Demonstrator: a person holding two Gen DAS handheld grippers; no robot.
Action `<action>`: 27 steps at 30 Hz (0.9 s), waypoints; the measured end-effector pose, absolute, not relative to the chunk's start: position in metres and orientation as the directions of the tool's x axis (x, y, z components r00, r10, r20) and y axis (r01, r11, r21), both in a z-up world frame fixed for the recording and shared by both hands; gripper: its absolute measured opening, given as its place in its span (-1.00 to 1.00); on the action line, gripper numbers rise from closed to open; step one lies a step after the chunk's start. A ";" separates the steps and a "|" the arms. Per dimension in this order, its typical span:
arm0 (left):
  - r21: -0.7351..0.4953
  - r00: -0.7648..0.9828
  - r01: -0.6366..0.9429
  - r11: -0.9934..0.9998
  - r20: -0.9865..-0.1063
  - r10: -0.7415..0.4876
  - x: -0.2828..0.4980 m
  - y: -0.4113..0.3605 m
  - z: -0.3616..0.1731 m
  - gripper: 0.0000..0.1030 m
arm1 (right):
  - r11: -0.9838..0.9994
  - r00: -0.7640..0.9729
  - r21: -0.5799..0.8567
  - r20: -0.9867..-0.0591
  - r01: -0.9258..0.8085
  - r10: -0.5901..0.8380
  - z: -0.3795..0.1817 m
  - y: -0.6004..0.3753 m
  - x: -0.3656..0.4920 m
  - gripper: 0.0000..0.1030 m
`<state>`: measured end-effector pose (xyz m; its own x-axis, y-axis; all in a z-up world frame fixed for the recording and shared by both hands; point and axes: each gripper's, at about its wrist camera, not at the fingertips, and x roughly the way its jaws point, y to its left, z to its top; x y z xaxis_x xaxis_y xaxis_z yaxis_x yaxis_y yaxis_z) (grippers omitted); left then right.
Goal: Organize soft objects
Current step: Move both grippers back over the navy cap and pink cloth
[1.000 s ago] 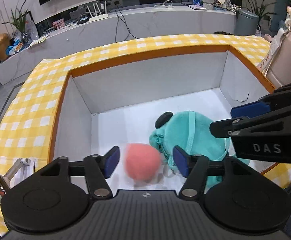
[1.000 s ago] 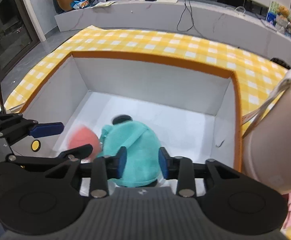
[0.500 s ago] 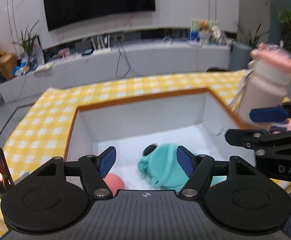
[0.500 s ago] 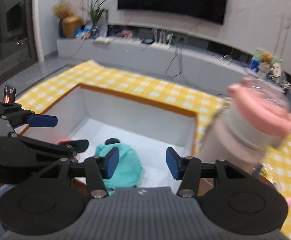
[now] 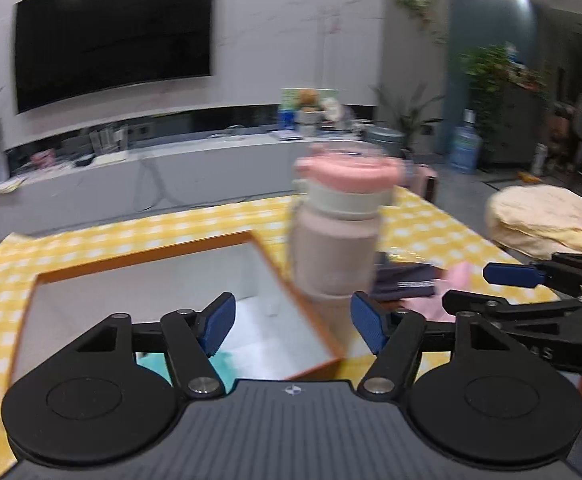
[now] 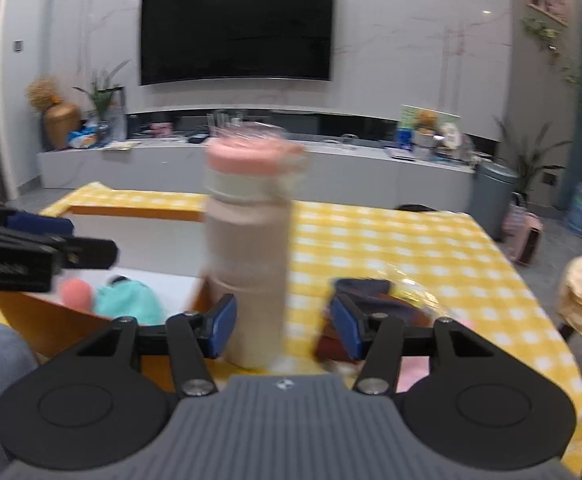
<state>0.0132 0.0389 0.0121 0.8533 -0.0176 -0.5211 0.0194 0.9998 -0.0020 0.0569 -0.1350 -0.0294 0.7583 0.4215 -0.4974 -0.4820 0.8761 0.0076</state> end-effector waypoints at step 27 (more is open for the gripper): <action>0.148 0.718 0.356 0.923 -0.676 -0.168 0.120 -0.066 -0.070 0.29 | 0.920 0.528 0.162 -0.778 -0.357 0.342 -0.109 -0.225 0.209 0.55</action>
<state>0.1196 -0.0663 -0.0703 0.7177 -0.1684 -0.6757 0.3560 0.9227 0.1482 0.2092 -0.2251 -0.1093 0.5278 0.3417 -0.7776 -0.3570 0.9200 0.1619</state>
